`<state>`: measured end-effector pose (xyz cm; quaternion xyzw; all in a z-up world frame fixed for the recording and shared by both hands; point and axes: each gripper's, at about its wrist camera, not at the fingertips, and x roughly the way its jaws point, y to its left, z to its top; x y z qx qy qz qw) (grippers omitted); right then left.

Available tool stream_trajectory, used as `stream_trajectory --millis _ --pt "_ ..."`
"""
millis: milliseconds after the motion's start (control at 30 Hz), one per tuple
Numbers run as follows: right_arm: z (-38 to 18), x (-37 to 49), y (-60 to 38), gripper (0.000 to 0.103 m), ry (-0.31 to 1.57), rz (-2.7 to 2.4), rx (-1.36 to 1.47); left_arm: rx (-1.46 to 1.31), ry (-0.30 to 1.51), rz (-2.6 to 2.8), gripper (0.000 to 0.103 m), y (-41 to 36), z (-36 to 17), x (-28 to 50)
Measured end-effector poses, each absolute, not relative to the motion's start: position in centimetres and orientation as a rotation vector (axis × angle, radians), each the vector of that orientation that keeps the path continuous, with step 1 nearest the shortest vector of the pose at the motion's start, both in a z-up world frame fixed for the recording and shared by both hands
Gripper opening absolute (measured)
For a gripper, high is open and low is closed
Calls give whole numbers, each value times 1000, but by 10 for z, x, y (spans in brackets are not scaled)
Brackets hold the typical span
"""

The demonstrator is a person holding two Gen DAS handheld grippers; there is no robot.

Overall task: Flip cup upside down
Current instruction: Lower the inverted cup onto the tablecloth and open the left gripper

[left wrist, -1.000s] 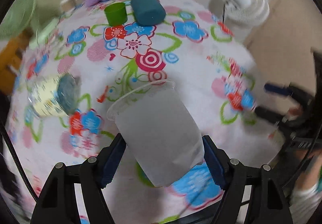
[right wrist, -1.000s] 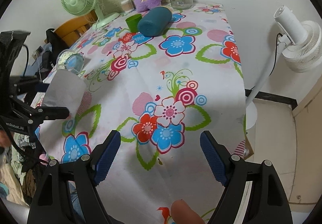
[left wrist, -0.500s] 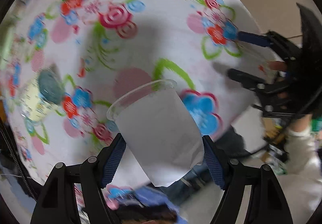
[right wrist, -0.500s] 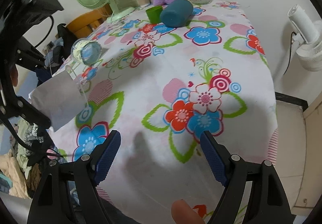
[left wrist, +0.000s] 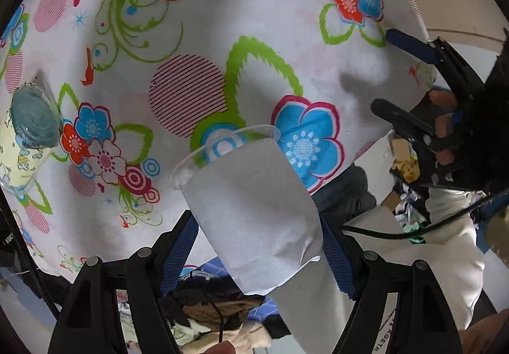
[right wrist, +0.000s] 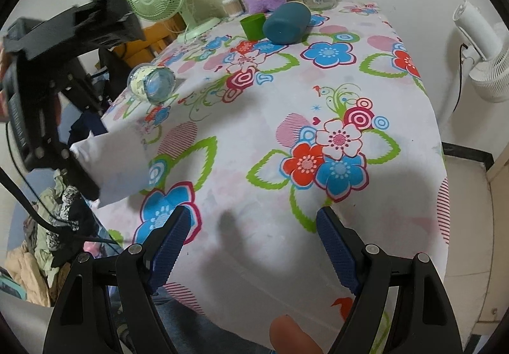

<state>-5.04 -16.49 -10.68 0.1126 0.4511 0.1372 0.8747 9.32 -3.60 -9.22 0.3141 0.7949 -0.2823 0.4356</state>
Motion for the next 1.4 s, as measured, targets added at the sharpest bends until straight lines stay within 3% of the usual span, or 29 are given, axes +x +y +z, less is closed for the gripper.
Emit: stream_trajectory --millis 467,1400 --pt "-102 -52 -159 83 920 291 211 788 1929 -685 89 -64 -93 128" --pt "-69 -35 -126 83 871 291 138 651 1631 -684 93 -37 -27 114"
